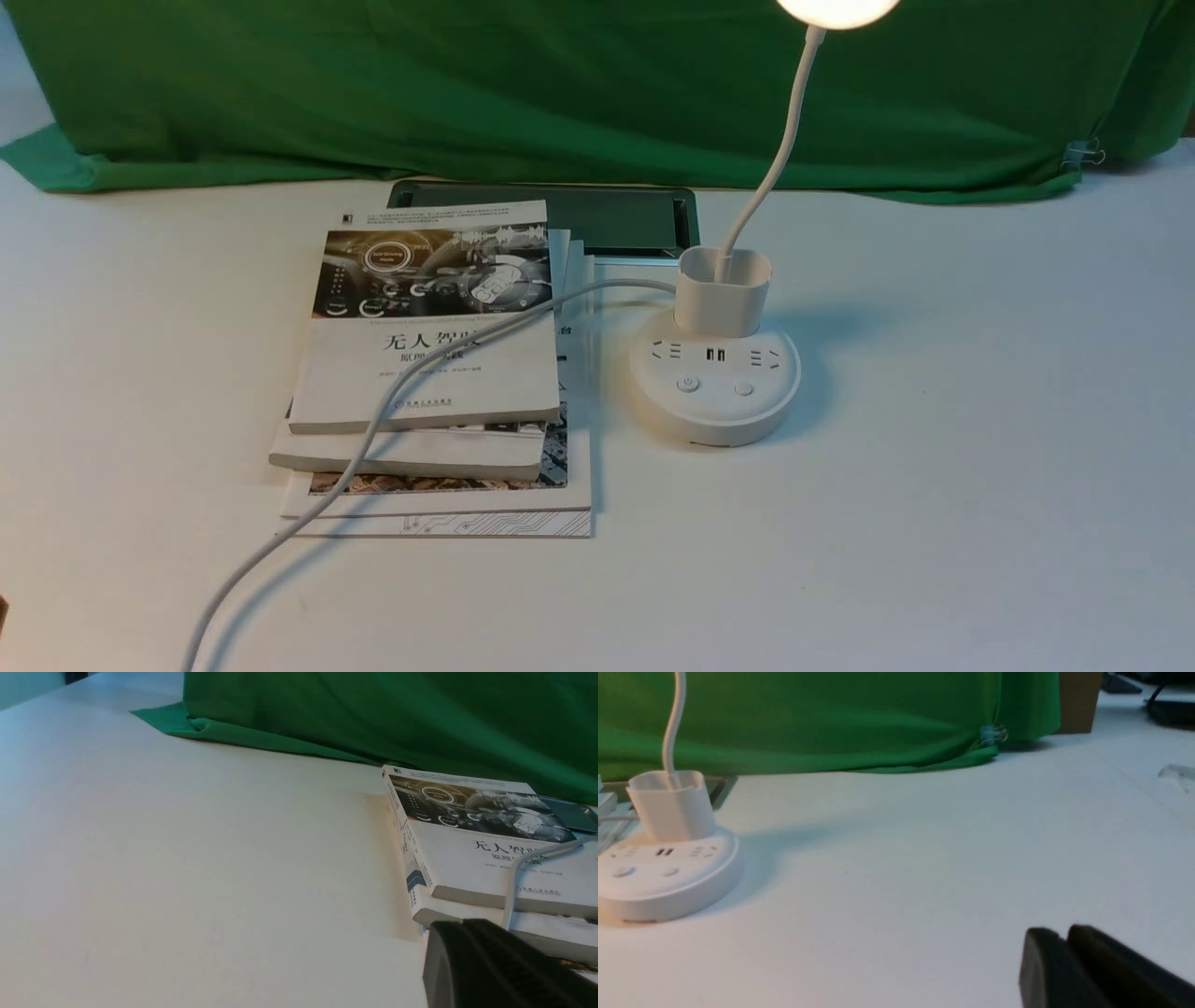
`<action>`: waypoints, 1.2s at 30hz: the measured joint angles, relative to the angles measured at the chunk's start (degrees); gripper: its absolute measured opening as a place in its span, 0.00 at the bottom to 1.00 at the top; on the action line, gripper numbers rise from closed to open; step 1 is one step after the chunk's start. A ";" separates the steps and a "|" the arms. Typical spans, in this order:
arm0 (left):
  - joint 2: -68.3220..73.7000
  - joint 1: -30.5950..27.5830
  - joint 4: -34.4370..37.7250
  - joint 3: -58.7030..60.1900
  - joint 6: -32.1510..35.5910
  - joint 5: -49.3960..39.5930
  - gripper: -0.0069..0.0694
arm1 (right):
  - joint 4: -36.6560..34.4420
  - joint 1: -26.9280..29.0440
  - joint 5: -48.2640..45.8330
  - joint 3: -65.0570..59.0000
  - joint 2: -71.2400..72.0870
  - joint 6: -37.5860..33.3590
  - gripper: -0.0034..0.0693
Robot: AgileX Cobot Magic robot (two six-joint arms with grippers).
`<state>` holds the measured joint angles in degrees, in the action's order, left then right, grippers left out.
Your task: Turn on the desk lamp on the white desktop with your hand.
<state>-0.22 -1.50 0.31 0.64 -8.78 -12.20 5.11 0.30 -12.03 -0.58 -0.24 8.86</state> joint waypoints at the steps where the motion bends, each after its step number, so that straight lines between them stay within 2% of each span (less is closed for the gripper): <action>1: 0.00 0.00 0.00 0.00 0.00 0.00 0.12 | 0.05 -0.37 -0.13 0.00 0.00 0.26 0.21; 36: 0.00 0.00 0.00 0.00 0.64 0.00 0.12 | 0.10 -0.92 -0.27 0.00 0.00 0.44 0.33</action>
<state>-0.22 -1.50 0.31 0.64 -8.14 -12.20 5.21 -0.62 -12.30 -0.58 -0.24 9.30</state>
